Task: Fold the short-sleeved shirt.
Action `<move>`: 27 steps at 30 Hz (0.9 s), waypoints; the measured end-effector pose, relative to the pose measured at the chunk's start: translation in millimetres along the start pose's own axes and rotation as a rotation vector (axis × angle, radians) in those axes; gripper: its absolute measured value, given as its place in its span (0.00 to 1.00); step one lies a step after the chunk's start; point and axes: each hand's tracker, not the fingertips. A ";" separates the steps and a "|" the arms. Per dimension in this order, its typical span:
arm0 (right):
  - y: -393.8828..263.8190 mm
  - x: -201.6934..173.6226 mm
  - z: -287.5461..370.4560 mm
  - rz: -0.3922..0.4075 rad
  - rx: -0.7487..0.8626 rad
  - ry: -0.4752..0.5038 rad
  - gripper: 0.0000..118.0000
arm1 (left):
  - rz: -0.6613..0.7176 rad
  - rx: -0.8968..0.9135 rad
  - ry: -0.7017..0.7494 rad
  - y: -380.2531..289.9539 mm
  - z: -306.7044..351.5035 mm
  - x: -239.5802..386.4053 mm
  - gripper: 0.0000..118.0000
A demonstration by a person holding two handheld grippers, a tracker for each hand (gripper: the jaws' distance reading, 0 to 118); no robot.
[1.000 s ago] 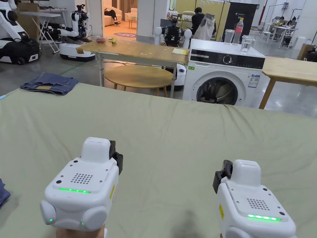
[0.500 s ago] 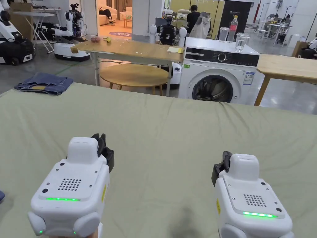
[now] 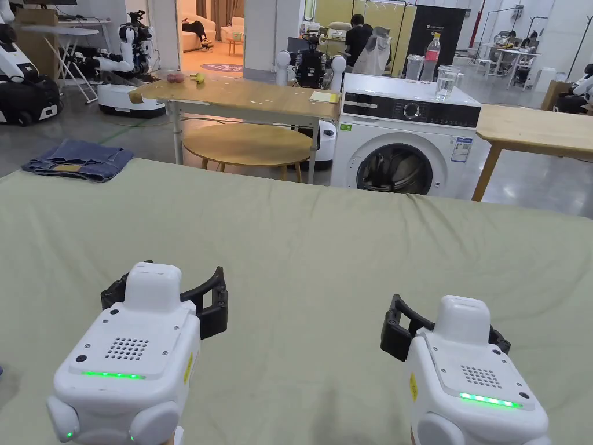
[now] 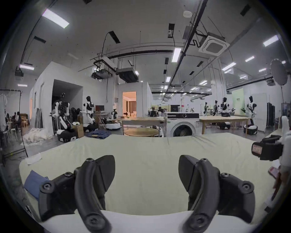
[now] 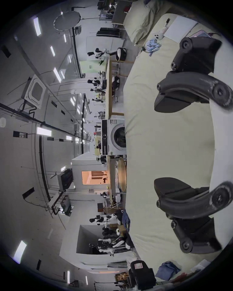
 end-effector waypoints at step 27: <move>8.3 1.3 -19.0 -0.021 -0.065 -0.018 0.73 | -0.039 -0.023 -0.026 -4.2 -11.0 1.6 0.72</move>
